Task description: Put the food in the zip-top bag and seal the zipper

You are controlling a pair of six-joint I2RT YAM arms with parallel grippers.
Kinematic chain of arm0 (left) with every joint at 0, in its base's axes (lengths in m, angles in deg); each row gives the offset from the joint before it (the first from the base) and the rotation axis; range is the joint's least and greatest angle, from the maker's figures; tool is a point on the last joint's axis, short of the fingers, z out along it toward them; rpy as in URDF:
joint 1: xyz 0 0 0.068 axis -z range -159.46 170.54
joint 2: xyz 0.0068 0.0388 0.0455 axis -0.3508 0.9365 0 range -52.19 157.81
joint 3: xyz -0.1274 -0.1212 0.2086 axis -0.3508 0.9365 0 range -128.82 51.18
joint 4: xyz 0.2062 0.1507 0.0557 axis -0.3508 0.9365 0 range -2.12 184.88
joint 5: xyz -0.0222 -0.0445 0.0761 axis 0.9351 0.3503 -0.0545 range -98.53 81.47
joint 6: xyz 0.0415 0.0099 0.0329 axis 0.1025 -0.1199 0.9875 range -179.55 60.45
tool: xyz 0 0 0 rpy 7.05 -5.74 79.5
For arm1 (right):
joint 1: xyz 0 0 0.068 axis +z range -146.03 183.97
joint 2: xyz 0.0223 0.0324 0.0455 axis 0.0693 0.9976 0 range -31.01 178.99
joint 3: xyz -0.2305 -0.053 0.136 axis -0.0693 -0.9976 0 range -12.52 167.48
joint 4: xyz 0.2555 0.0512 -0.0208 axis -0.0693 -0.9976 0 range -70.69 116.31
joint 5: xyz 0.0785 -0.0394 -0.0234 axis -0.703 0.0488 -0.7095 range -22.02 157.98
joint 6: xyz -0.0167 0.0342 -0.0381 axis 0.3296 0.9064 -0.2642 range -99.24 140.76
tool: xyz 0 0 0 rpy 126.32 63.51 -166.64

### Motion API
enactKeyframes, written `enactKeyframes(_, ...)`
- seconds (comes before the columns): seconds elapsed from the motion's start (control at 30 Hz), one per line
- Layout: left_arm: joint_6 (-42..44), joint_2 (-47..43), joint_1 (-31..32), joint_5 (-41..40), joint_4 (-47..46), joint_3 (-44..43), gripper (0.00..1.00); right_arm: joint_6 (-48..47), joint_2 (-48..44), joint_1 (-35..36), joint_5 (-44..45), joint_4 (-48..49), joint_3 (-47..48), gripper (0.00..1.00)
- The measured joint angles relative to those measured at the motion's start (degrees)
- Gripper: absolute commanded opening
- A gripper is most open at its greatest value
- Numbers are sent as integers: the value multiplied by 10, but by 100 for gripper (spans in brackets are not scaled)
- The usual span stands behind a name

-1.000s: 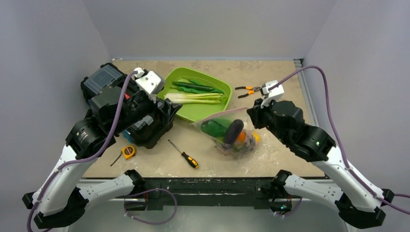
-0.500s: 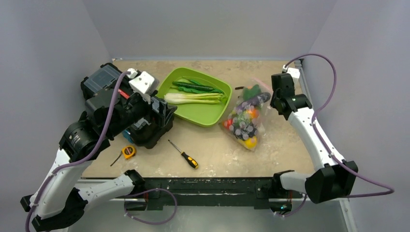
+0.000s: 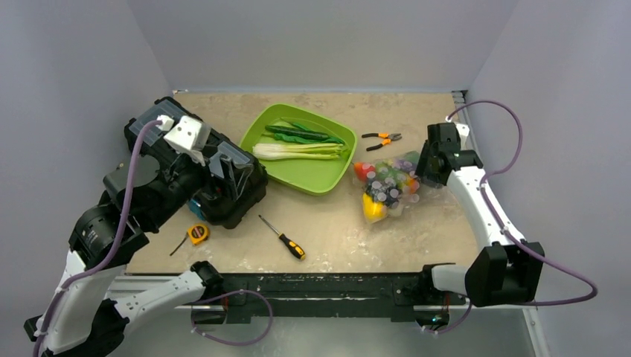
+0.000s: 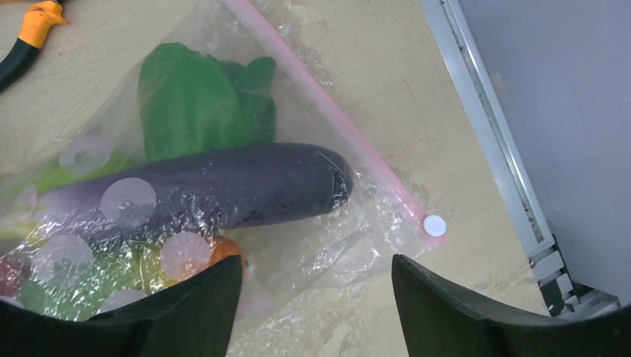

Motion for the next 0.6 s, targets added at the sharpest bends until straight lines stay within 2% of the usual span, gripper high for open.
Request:
enactKeyframes(0.03, -9, -6, 0, -9, -5, 6, 100, -3, -2, 0, -2, -7, 4, 77)
enactKeyframes(0.07, -17, -12, 0, -17, -9, 12, 100, -4, -2, 0, -4, -14, 9, 91)
enactKeyframes(0.1, -27, -20, 0, -24, -16, 19, 100, -5, -3, 1, -7, -25, 19, 98)
enactKeyframes(0.23, -56, -49, 0, -39, -50, 50, 100, -23, -28, 6, -50, -44, 68, 99)
enactKeyframes(0.37, -109, -77, 0, -71, -79, 80, 100, -36, -116, 28, -148, -27, 103, 99)
enactKeyframes(0.5, -154, -110, 0, -89, -103, 119, 100, -31, -234, 39, -265, 32, 87, 99)
enactKeyframes(0.6, -175, -144, 0, -89, -123, 156, 100, -18, -318, 39, -316, 78, 38, 99)
